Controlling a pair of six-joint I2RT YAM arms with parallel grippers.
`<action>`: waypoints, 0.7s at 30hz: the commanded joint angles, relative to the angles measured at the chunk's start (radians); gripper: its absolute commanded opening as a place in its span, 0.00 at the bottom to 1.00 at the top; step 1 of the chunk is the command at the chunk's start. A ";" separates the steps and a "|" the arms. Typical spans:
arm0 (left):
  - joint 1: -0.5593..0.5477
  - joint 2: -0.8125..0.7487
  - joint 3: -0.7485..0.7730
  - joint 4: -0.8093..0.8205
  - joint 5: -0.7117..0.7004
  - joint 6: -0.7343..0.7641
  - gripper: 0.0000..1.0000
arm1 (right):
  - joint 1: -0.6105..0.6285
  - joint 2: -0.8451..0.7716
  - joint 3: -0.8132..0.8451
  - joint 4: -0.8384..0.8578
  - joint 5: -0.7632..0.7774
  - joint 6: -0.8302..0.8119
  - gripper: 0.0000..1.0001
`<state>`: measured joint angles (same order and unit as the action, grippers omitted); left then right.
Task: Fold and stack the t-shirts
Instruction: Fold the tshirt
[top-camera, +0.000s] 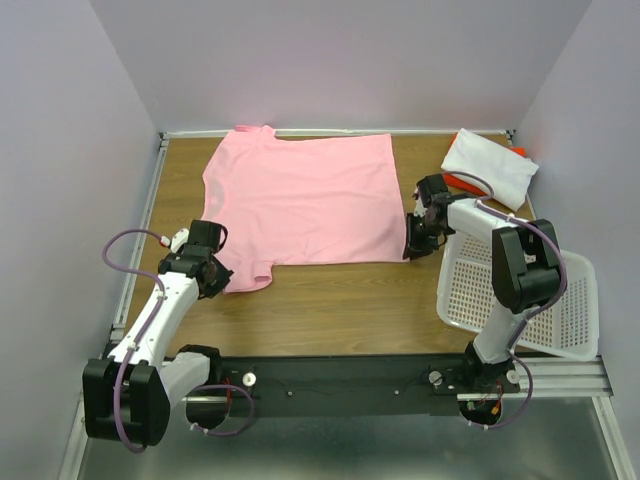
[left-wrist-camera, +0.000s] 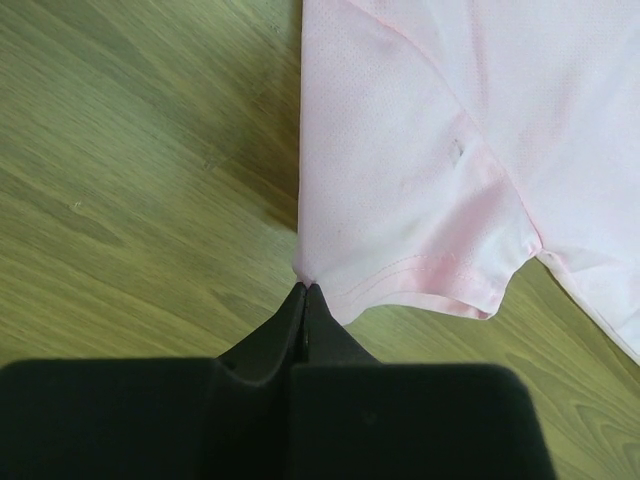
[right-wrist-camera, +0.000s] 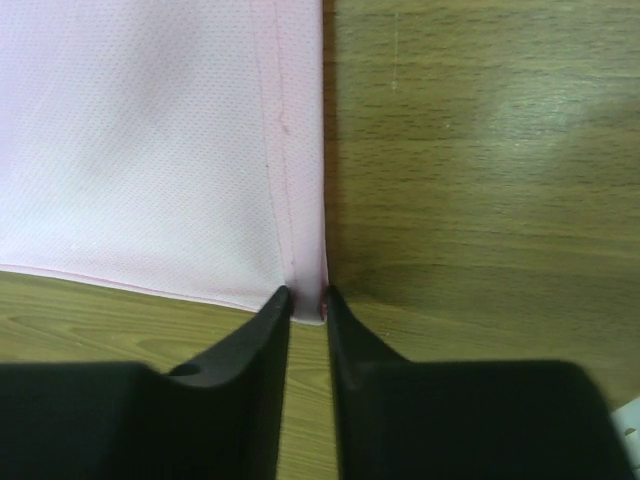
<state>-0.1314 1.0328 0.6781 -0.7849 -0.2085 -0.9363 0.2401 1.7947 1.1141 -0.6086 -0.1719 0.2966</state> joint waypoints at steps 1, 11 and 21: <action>0.001 -0.019 -0.009 0.007 -0.020 -0.010 0.00 | -0.001 0.025 -0.036 -0.062 -0.028 -0.014 0.24; 0.001 -0.109 0.072 -0.063 -0.092 -0.067 0.00 | -0.002 -0.020 -0.014 -0.163 -0.012 -0.016 0.00; 0.001 -0.227 0.067 -0.017 -0.054 -0.049 0.00 | -0.002 -0.066 0.012 -0.266 0.018 0.009 0.00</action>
<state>-0.1314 0.8333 0.7444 -0.8223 -0.2501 -0.9775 0.2401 1.7817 1.1091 -0.7963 -0.1864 0.2920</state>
